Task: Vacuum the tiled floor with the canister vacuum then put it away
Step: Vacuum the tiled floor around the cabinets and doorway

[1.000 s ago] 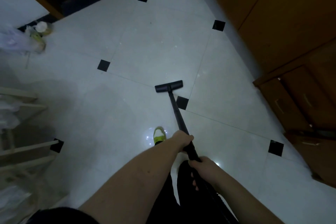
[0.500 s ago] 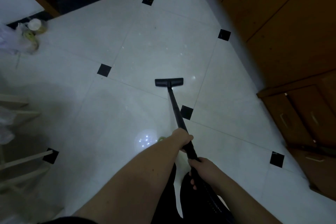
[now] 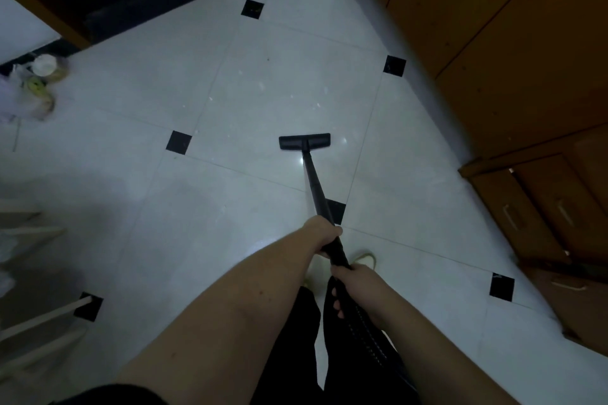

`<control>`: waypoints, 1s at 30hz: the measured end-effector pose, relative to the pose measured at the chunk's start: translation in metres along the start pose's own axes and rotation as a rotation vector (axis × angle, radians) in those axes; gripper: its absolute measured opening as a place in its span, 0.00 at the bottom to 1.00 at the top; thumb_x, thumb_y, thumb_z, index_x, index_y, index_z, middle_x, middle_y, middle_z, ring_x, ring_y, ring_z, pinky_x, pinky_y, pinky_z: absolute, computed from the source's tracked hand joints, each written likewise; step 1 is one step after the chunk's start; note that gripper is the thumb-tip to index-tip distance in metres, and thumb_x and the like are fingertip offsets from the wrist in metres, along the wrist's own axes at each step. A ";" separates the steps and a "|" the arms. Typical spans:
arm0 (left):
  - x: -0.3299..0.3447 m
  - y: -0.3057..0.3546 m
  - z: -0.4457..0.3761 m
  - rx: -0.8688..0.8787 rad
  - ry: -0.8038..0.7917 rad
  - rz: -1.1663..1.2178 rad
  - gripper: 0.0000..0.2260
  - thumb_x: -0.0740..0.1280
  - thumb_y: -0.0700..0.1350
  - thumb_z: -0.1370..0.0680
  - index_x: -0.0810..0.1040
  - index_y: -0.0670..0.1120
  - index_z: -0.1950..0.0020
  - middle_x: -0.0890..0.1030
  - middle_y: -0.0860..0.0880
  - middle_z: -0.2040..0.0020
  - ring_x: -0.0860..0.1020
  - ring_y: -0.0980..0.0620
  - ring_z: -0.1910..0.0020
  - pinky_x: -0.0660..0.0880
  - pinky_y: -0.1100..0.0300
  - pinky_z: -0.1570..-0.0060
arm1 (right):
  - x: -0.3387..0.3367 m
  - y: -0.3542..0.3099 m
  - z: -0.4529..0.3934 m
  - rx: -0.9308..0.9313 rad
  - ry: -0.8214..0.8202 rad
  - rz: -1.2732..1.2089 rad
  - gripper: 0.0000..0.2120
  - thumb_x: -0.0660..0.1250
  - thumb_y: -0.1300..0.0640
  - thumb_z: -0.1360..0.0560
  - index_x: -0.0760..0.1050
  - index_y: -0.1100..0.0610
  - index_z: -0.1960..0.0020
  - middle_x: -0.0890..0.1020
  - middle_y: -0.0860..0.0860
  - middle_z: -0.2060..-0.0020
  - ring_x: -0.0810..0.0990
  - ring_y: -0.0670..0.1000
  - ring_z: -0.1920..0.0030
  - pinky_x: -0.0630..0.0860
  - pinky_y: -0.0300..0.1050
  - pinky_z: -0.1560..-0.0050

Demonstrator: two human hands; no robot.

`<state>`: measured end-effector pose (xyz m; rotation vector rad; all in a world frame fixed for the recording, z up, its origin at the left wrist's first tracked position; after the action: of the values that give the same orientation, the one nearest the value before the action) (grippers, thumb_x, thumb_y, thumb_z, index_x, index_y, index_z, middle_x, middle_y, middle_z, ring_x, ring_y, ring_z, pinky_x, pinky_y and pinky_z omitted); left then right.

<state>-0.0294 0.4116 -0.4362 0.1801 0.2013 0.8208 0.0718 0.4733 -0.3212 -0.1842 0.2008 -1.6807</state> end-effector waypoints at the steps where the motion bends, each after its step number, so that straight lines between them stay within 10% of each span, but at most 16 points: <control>1: 0.001 0.005 -0.001 0.000 -0.003 0.006 0.17 0.67 0.42 0.22 0.71 0.36 0.37 0.79 0.38 0.46 0.81 0.41 0.49 0.75 0.58 0.79 | -0.004 -0.004 -0.002 -0.002 0.001 -0.002 0.13 0.60 0.55 0.20 0.74 0.66 0.49 0.77 0.58 0.65 0.77 0.53 0.72 0.76 0.45 0.70; 19: 0.097 0.058 0.008 -0.026 -0.021 -0.042 0.24 0.69 0.48 0.27 0.71 0.37 0.36 0.79 0.39 0.44 0.81 0.41 0.50 0.82 0.46 0.54 | -0.125 -0.007 0.028 0.043 -0.072 0.024 0.11 0.60 0.56 0.20 0.72 0.62 0.43 0.77 0.58 0.64 0.78 0.53 0.73 0.76 0.42 0.72; 30: 0.093 0.115 -0.029 -0.048 0.028 -0.012 0.20 0.68 0.44 0.24 0.70 0.36 0.37 0.80 0.38 0.45 0.82 0.41 0.52 0.81 0.53 0.69 | -0.157 -0.046 -0.015 0.003 -0.051 0.012 0.13 0.61 0.57 0.21 0.72 0.68 0.46 0.77 0.58 0.65 0.77 0.53 0.75 0.75 0.43 0.74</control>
<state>-0.0562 0.5594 -0.4468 0.1221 0.2090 0.8154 0.0423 0.6347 -0.3257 -0.2228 0.1604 -1.6624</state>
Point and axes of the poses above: each hand's wrist, its own z-axis away from the middle knuckle, its own x-axis out of the palm, y = z × x, the point moved 4 cm from there along -z, towards the middle knuckle
